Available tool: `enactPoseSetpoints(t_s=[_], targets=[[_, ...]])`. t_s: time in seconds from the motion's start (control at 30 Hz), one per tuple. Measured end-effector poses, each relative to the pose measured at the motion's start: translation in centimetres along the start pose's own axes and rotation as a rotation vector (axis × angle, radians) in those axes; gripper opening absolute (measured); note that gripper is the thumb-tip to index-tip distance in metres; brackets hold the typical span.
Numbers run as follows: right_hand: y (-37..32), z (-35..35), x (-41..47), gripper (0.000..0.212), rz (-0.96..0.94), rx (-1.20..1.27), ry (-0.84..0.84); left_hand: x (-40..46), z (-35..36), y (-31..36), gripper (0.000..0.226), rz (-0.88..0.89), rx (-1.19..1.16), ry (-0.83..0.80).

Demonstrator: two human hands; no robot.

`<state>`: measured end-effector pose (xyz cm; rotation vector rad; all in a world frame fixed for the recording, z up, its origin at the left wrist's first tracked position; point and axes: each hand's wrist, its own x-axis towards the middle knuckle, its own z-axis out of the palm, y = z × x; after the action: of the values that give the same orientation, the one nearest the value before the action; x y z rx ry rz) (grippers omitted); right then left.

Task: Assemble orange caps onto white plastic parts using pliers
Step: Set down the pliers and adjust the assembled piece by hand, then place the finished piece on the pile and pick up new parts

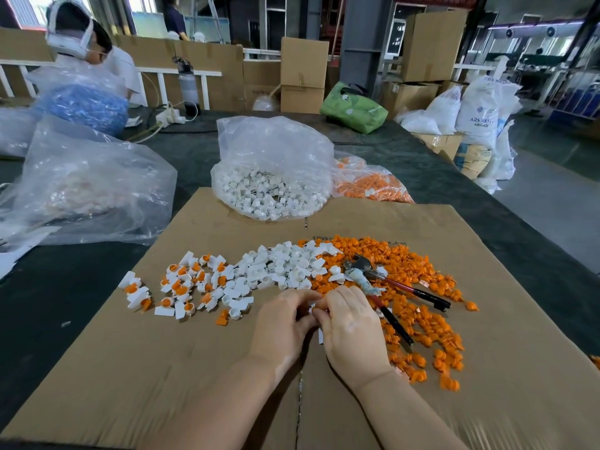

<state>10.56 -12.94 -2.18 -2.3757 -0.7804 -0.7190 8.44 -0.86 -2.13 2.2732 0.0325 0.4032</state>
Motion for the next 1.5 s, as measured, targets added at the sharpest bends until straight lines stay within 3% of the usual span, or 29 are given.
enactPoseSetpoints(t_s=[0.33, 0.5, 0.6, 0.77, 1.07, 1.2, 1.3, 1.5], targets=[[-0.15, -0.12, -0.12, 0.022, 0.030, -0.045, -0.006, 0.00, -0.03, 0.05, 0.025, 0.006, -0.001, -0.030], [0.10, -0.38, -0.08, 0.010, 0.050, 0.069, -0.010, 0.06, -0.25, 0.09, 0.024, -0.022, -0.071, -0.010], [0.20, -0.60, 0.07, 0.013, 0.088, 0.131, 0.008, 0.05, -0.41, 0.06, 0.025, -0.038, -0.138, 0.012], [0.02, -0.55, -0.02, 0.007, 0.027, 0.110, -0.031, 0.02, -0.35, -0.02, 0.029, -0.027, -0.109, 0.000], [-0.12, -0.31, -0.07, 0.018, 0.013, 0.045, 0.020, -0.26, -0.15, 0.28, 0.027, -0.005, -0.042, -0.012], [0.15, -0.54, -0.11, 0.004, 0.074, 0.170, 0.045, -0.02, -0.34, 0.15, 0.024, -0.099, -0.218, 0.014], [0.43, -0.67, -0.07, 0.008, 0.187, 0.208, 0.108, 0.11, -0.62, -0.05, 0.026, -0.157, -0.329, 0.025], [0.11, -0.65, -0.05, 0.009, 0.065, 0.172, 0.047, 0.14, -0.64, -0.07, 0.027, -0.162, -0.347, -0.012]])
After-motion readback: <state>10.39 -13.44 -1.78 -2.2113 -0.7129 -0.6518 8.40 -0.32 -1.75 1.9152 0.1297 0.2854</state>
